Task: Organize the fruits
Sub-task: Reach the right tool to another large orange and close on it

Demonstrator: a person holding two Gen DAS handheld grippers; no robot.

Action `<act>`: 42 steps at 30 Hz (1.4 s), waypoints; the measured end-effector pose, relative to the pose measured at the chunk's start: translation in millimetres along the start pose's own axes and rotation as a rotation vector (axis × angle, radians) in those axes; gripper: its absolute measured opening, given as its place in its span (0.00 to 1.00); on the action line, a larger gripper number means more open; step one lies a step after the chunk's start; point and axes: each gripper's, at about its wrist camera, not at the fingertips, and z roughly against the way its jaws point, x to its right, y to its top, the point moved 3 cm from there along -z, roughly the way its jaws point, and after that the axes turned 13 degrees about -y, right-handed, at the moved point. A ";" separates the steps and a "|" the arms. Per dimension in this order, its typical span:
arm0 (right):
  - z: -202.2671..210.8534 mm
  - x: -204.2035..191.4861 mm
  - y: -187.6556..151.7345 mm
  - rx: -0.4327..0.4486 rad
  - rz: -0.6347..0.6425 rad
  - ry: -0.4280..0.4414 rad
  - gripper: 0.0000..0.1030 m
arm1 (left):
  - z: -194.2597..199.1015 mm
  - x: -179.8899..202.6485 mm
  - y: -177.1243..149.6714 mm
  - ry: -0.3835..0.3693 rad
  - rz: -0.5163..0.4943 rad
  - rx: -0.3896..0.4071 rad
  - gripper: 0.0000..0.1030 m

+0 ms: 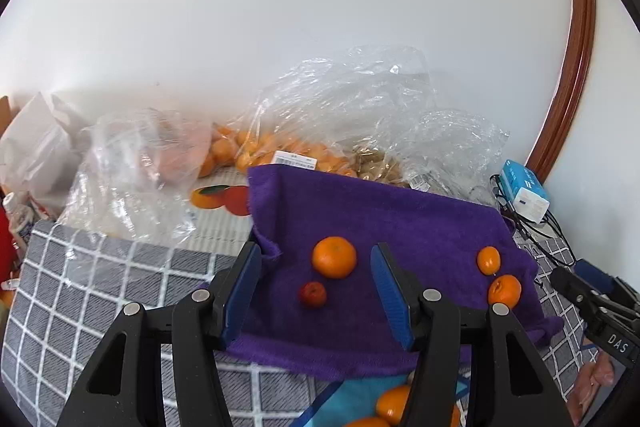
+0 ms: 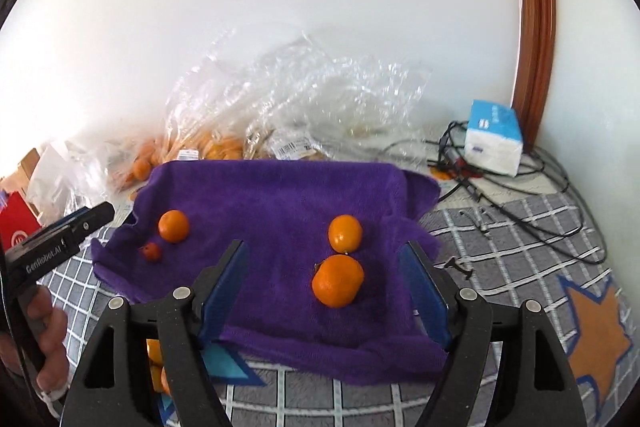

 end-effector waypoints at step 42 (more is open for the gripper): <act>11.0 -95.9 -107.0 -0.210 0.173 0.198 0.50 | 79.0 -91.5 -133.7 0.036 0.248 -0.101 0.53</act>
